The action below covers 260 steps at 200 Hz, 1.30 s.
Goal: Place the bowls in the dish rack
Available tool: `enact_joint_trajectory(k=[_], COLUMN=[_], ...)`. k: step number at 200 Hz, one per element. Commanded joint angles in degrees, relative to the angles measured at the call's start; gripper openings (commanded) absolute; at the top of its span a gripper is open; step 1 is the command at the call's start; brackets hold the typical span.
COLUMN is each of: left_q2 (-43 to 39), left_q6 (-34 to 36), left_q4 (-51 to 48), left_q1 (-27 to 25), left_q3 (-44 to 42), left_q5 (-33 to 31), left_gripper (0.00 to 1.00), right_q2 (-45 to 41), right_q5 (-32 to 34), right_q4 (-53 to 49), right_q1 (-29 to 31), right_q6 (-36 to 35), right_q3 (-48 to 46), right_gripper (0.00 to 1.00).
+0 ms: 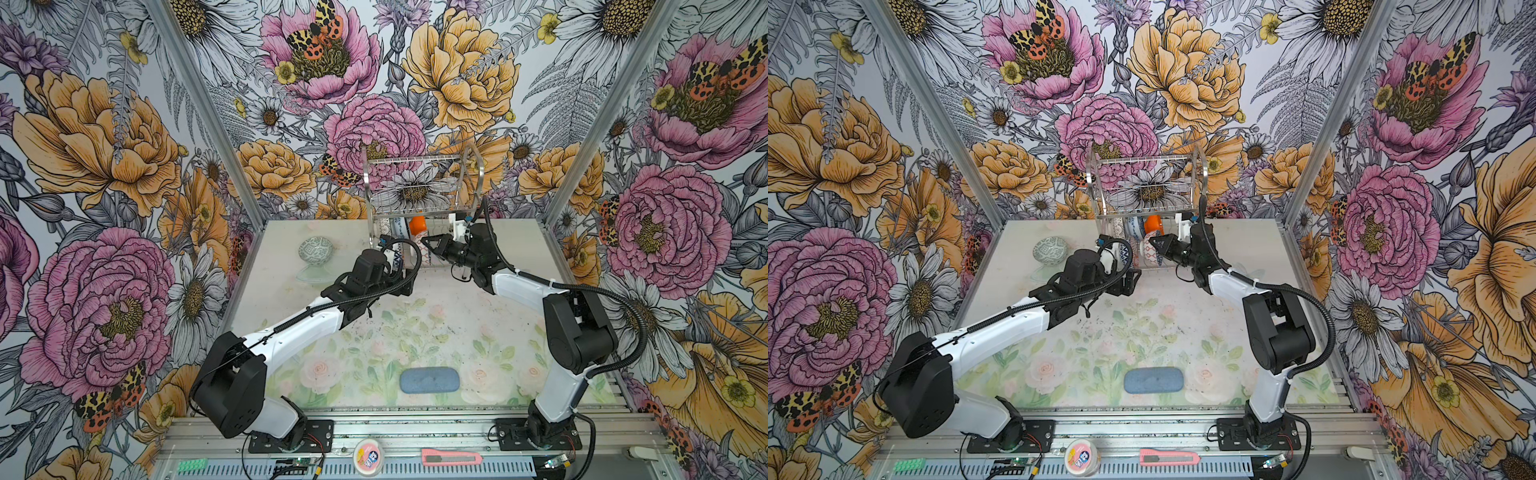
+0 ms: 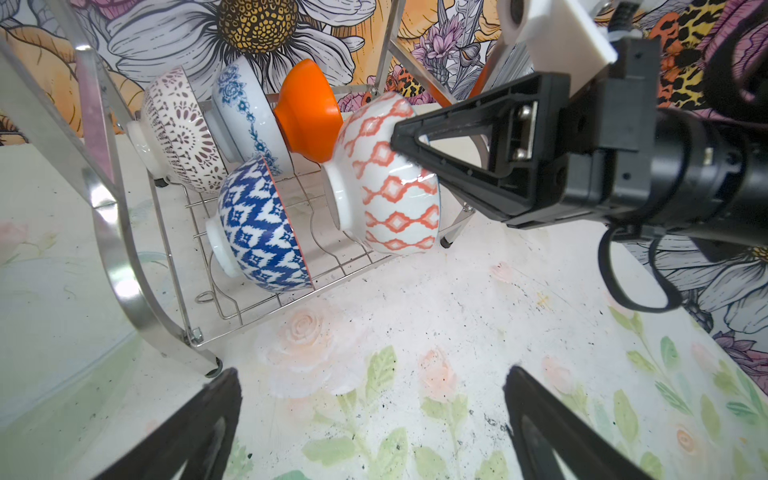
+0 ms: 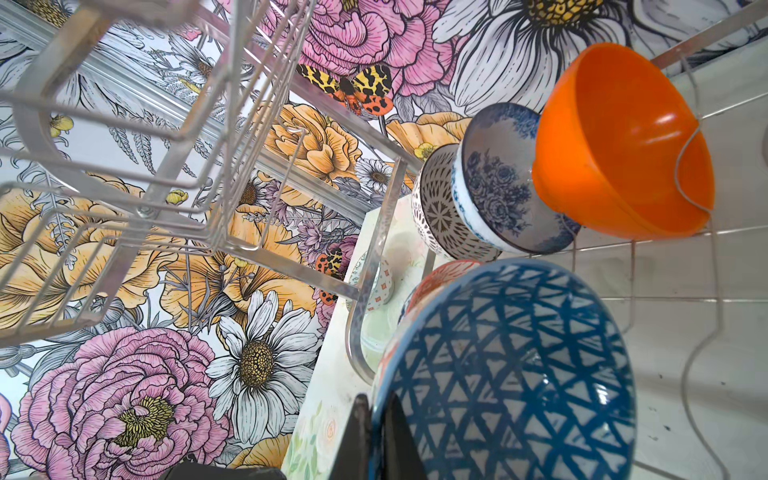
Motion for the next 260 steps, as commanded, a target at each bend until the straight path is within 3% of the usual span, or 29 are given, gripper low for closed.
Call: enact_joint_trajectory(k=[1,84,260], left_q2=[1.3,0.6,0.9], left_q6=[0.8,-0.7,-2.6], left_q4=[-0.6,2.7,4.3], left_q1=[0.7,2.3,3.7], left_q3=[1.4,-0.5,-1.5], left_q5=[-0.6,6.0,7.6], left_gripper=[0.99,0.99,0.99], right_q2=[1.7,6.3,12.5], right_q5=[0.0,0.6,2.1], right_q4=[6.6,9.5,12.0], right_q1=[0.7,1.9,2.5], right_q6=[1.4,1.8,2.5], right_q3=[2.4,3.8,6.1], right_gripper=[0.0,0.0,0.0])
